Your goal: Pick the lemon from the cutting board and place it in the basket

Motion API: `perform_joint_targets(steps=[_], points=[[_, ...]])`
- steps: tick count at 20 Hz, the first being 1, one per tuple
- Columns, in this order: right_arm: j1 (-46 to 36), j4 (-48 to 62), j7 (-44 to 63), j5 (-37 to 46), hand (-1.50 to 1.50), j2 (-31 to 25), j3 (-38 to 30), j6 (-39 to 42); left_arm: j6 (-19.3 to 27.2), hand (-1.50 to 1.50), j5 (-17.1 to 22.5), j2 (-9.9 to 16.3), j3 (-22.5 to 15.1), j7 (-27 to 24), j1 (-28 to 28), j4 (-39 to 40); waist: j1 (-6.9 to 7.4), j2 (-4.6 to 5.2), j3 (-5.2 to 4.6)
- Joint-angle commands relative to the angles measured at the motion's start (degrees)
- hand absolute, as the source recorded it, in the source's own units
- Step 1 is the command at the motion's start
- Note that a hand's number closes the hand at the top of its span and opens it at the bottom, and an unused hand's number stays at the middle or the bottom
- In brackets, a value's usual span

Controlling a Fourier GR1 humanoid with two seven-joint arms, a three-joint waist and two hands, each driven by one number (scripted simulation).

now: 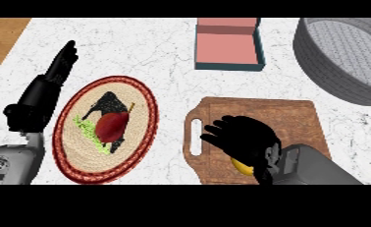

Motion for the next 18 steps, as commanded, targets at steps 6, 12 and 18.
perform_joint_targets(steps=[6, 12, 18], points=[[4.2, 1.5, -8.0, 8.4, -1.5, -1.5, -2.8, -0.5, -0.2, 0.0, -2.7, -2.6, 2.4, 1.9, -4.6, 2.6, -0.22, 0.02, 0.0], [5.5, 3.0, -7.1, 13.1, -1.5, 4.4, -4.0, 1.6, -5.2, 0.0, -1.6, -1.9, 4.6, -2.2, 0.9, 0.2, -0.03, -0.03, -0.02], [6.9, 10.7, -12.7, 18.1, 1.5, 6.2, -3.6, -3.6, -4.5, 0.0, -4.1, -3.6, 5.0, -3.7, 0.1, 2.8, 0.01, 0.02, -0.01]])
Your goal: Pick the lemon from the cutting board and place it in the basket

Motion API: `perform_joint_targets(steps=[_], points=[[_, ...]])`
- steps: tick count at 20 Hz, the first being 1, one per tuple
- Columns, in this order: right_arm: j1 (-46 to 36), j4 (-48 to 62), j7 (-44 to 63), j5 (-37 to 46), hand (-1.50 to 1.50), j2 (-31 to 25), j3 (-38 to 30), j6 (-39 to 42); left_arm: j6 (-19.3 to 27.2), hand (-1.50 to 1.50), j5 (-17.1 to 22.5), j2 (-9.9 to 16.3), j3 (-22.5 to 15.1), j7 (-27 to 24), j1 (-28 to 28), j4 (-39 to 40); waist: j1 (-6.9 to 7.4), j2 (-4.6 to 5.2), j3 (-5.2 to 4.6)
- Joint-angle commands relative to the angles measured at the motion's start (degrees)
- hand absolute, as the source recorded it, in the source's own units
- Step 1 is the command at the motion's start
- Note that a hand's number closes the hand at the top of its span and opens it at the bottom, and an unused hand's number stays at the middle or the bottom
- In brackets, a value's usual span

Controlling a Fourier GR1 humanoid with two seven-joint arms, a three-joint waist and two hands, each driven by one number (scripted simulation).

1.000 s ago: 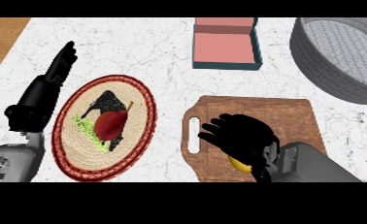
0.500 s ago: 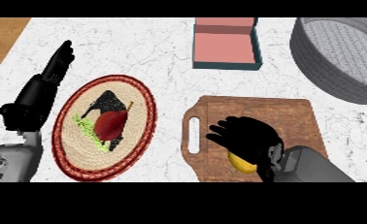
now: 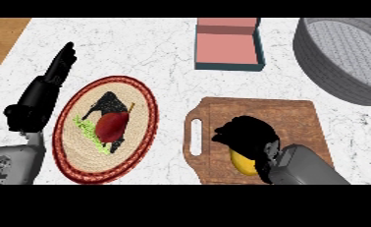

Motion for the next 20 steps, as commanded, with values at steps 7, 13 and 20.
perform_joint_targets(steps=[7, 13, 20], points=[[2.7, 3.1, -6.3, 7.3, 1.5, 2.6, 1.5, -5.1, -0.3, 0.0, -2.3, -2.0, 0.0, 2.9, -0.2, -3.1, 0.06, -0.01, 0.02], [2.3, 3.0, -13.1, 9.8, 1.5, 0.6, -0.1, -8.6, -0.9, 0.0, -3.0, -2.8, 0.3, 3.3, 1.8, -4.2, -0.01, 0.0, 0.02], [6.5, 14.0, -5.5, 6.3, 1.5, -15.2, -30.1, -21.4, 0.9, 0.0, -1.6, -1.4, 4.6, 2.1, 3.4, -3.5, -7.93, 0.26, 0.72]])
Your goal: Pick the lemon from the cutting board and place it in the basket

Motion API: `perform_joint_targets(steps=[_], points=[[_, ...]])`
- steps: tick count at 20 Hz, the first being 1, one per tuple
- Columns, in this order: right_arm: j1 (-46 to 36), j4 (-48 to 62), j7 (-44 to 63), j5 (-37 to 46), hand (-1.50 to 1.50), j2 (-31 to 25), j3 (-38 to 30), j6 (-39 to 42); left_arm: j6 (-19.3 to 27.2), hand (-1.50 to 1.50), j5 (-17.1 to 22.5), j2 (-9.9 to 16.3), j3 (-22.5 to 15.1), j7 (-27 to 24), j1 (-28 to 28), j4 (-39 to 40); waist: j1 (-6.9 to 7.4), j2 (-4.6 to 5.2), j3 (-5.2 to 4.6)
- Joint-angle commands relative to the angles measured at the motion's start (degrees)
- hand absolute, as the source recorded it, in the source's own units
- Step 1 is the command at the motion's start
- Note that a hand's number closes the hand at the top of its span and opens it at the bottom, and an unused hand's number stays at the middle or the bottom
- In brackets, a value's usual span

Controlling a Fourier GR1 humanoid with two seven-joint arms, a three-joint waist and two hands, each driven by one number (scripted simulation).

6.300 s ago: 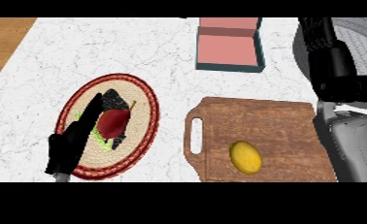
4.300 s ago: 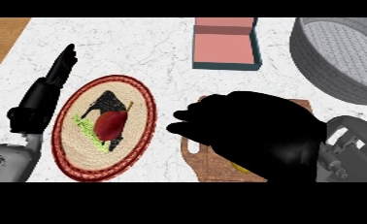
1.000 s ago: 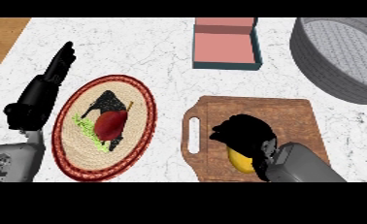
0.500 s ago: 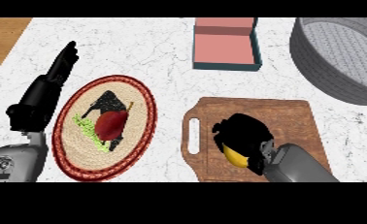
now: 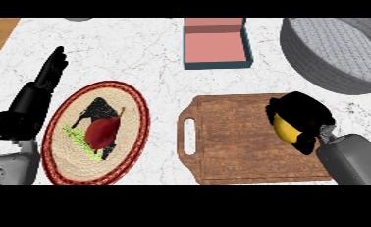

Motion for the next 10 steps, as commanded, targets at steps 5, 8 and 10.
perform_joint_targets(steps=[5, 8, 10], points=[[0.4, 15.6, 5.9, -6.1, 1.5, -15.4, -32.0, -10.9, 0.8, 0.0, 0.8, 1.3, 3.0, 0.0, 1.6, -0.5, -3.6, 0.55, 0.59], [-1.5, 20.4, 3.5, -11.5, 1.5, -18.6, -42.7, -16.5, 0.4, 0.0, 0.8, 0.5, 2.0, 0.0, 2.7, -1.2, -2.19, 0.24, 0.65], [-3.2, 23.3, 1.0, -15.8, 1.5, -19.2, -49.2, -20.2, -0.5, 0.0, 1.6, 0.9, 2.3, -0.4, 2.8, -1.2, -1.04, 0.24, 0.63]])
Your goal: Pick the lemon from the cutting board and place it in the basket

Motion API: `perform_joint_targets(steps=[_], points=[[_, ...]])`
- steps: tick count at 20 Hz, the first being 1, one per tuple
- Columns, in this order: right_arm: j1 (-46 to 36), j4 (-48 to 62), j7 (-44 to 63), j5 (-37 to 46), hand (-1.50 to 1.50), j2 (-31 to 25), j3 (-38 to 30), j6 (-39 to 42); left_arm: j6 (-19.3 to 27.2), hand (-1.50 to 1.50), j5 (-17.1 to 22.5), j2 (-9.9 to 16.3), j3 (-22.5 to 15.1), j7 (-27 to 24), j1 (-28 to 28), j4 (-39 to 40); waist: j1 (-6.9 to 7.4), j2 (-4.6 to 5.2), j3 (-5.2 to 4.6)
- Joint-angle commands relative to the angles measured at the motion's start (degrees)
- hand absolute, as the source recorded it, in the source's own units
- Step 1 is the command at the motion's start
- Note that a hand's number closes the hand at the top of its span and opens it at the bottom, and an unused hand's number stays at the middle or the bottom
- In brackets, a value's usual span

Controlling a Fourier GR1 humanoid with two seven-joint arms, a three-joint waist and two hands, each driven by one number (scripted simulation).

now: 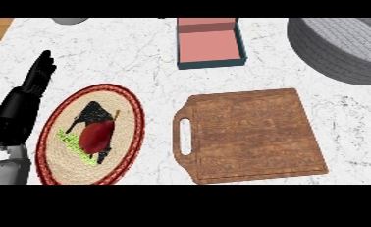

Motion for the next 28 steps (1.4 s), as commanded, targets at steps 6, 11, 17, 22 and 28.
perform_joint_targets(steps=[6, 11, 17, 22, 28], points=[[-9.4, 14.4, -14.5, -21.0, 1.5, -8.4, -26.7, -3.9, -1.6, 0.0, 0.1, -0.7, -2.3, -0.2, -0.9, -0.3, 4.17, 0.12, -0.3], [-15.7, 26.5, -21.4, -23.2, 1.5, -18.7, -28.2, 2.6, -1.6, 0.0, -1.1, -1.8, -4.5, 0.6, -5.2, 1.6, 7.12, 0.8, -0.57], [-26.7, 34.6, -21.3, -22.5, 1.5, -24.4, -23.2, 9.3, -0.7, 0.0, -2.9, -4.0, -6.9, 0.8, -7.1, 2.1, 8.85, 0.78, -0.7], [-37.9, 35.5, -14.2, -19.3, 1.5, -23.7, -15.9, 11.9, -2.7, 0.0, -2.4, -1.9, -5.6, -1.0, -7.8, 3.8, 10.16, 0.96, -0.87], [-47.4, 38.8, -7.4, -15.8, 1.5, -17.1, -10.6, 9.2, -1.8, 0.0, -2.9, -3.4, -5.8, -1.3, -8.3, 5.5, 9.64, 0.98, -0.89]])
